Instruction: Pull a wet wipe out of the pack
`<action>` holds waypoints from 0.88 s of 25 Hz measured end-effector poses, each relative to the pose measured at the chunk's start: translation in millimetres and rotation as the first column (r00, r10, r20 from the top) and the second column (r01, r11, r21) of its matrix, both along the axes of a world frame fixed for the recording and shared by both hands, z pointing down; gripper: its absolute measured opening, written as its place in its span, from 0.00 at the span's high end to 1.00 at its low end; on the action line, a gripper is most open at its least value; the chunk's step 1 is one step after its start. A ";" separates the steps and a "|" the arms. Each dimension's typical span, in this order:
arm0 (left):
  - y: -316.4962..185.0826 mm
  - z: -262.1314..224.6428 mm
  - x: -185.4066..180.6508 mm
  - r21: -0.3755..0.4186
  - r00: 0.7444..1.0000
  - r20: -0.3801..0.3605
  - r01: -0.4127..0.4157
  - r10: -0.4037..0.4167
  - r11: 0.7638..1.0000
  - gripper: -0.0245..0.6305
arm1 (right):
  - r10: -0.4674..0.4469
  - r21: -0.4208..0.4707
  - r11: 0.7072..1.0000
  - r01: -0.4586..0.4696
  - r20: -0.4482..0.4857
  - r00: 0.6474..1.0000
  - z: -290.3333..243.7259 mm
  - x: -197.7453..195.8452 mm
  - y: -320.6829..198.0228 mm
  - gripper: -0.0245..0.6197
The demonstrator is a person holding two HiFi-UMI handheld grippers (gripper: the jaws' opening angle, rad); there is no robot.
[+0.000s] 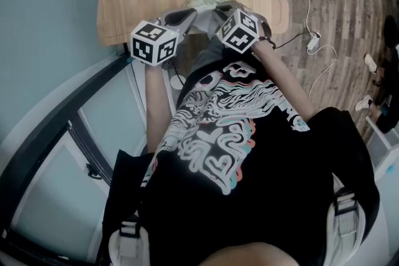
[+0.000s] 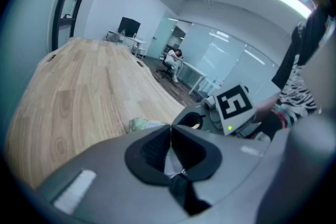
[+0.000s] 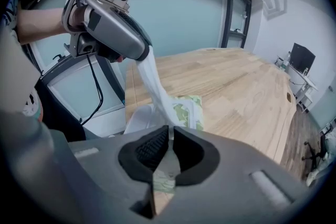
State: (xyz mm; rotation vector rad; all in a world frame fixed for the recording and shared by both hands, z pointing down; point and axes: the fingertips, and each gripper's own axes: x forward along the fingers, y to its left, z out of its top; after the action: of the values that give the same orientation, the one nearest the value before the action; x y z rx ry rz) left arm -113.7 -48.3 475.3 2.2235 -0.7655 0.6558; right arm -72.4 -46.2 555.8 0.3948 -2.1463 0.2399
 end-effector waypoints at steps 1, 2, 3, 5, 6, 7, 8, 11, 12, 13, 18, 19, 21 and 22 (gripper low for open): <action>0.3 -0.1 -0.4 -0.001 1.000 -0.002 0.000 0.000 1.000 0.97 | 0.002 -0.001 1.000 -0.002 -0.001 1.000 0.4 0.2 -0.1 0.92; 0.7 -0.2 -0.6 -0.002 1.000 -0.004 0.001 -0.001 1.000 0.97 | 0.003 -0.002 1.000 -0.003 -0.001 1.000 0.7 0.6 0.0 0.92; 1.3 -0.4 -1.0 -0.003 1.000 -0.006 0.001 -0.001 1.000 0.97 | 0.004 -0.003 1.000 -0.004 -0.001 1.000 0.6 0.9 0.1 0.92; 2.9 -1.3 -2.7 -0.004 1.000 -0.008 0.005 -0.005 1.000 0.97 | 0.003 -0.003 1.000 -0.003 -0.001 1.000 -0.4 0.8 0.9 0.92; 3.8 -1.9 -3.6 -0.005 1.000 -0.007 0.007 -0.007 1.000 0.97 | 0.002 -0.003 1.000 -0.002 -0.002 1.000 -0.9 0.7 1.6 0.92; 4.4 -2.5 -4.2 -0.005 1.000 -0.006 0.009 -0.009 1.000 0.97 | 0.001 -0.002 1.000 -0.001 -0.002 1.000 -1.2 0.8 2.1 0.92; 4.6 -3.2 -4.6 -0.004 1.000 -0.005 0.010 -0.010 1.000 0.97 | 0.001 -0.001 1.000 -0.001 -0.003 1.000 -1.5 1.0 2.3 0.92; 3.5 -5.6 -6.1 0.001 1.000 -0.002 0.017 -0.017 1.000 0.97 | 0.002 -0.001 1.000 -0.002 -0.002 1.000 -2.0 1.2 1.9 0.92; 3.2 -5.7 -6.7 0.001 1.000 -0.001 0.020 -0.020 1.000 0.97 | 0.002 -0.002 1.000 -0.002 -0.001 1.000 -1.9 1.2 1.9 0.92; 3.0 -5.6 -7.3 0.001 1.000 -0.001 0.022 -0.022 1.000 0.97 | 0.003 -0.005 1.000 -0.003 0.000 1.000 -1.4 1.2 2.0 0.92; -0.5 -4.4 -10.4 0.011 0.999 0.006 0.037 -0.037 0.999 0.97 | 0.009 -0.018 1.000 -0.009 0.018 1.000 -0.9 0.5 0.1 0.92; -1.6 -3.9 -11.9 0.015 0.999 0.013 0.042 -0.042 0.999 0.97 | 0.011 -0.019 1.000 -0.010 0.025 1.000 -1.9 -0.1 -0.5 0.92; -3.7 -3.9 -16.1 0.025 0.998 0.028 0.056 -0.057 0.998 0.97 | 0.010 -0.018 1.000 -0.010 0.037 0.999 -5.3 -2.0 -1.4 0.92; -4.2 -4.3 -17.6 0.029 0.997 0.033 0.065 -0.066 0.997 0.97 | 0.009 -0.015 1.000 -0.009 0.041 0.999 -7.4 -2.3 -1.1 0.92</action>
State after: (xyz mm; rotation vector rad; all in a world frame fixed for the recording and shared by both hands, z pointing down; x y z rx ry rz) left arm -131.3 -52.5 471.0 2.2073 -0.8661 0.6558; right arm -74.7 -47.3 548.4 0.3945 -2.1823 0.2709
